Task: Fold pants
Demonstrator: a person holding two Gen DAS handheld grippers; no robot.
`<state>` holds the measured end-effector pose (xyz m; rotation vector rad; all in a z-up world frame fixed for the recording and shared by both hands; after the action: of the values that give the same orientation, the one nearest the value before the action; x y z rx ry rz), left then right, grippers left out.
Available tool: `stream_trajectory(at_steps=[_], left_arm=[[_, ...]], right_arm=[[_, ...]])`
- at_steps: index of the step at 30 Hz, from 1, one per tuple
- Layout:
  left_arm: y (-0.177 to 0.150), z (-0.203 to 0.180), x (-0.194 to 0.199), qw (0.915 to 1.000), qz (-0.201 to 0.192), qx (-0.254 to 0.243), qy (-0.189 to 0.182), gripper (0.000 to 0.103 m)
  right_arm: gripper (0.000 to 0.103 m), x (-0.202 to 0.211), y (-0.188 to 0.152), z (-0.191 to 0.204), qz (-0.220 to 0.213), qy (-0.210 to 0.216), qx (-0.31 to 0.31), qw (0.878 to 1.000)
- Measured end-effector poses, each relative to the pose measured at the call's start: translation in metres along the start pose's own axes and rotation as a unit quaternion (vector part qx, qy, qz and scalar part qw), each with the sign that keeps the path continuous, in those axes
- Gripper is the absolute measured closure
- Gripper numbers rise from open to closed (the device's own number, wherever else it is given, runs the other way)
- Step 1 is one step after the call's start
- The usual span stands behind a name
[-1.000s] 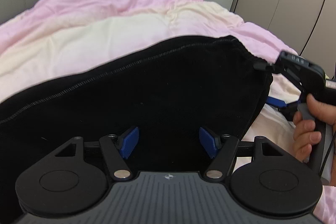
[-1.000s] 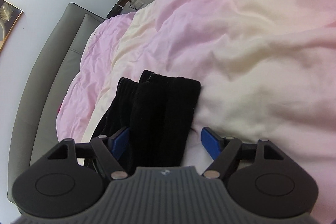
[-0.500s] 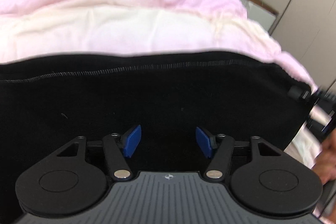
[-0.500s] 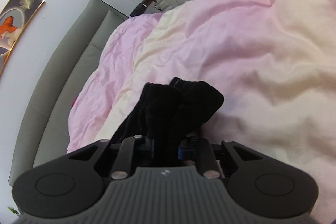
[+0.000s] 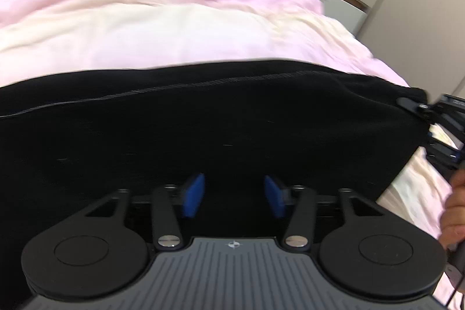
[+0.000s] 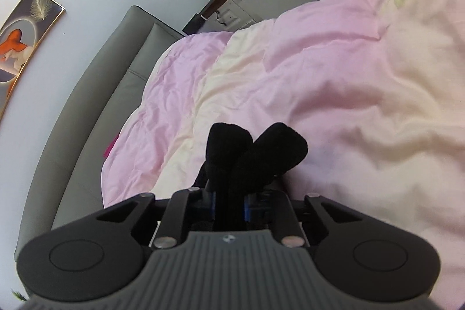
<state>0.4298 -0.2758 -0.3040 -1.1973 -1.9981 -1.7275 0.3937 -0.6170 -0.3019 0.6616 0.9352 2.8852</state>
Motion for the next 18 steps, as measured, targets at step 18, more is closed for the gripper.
stream_trajectory(at_steps=[18], left_arm=[[-0.017,0.111,0.103,0.9843,-0.052,0.166,0.029,0.051]], right_arm=[[0.09,0.069,-0.196,0.211,0.078,0.274,0.626,0.726]])
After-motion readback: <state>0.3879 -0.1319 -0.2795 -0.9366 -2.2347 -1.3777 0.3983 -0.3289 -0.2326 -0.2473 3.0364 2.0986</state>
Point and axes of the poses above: each gripper's, at about its wrist camera, not at the fingertips, and x roughly against the way its jaws point, z to its left, y to its top, the point moved 5 cm from there along -x, roughly the way its jaws point, and after that the axes turned 7 degrees about -z, right-handed, at the moved point
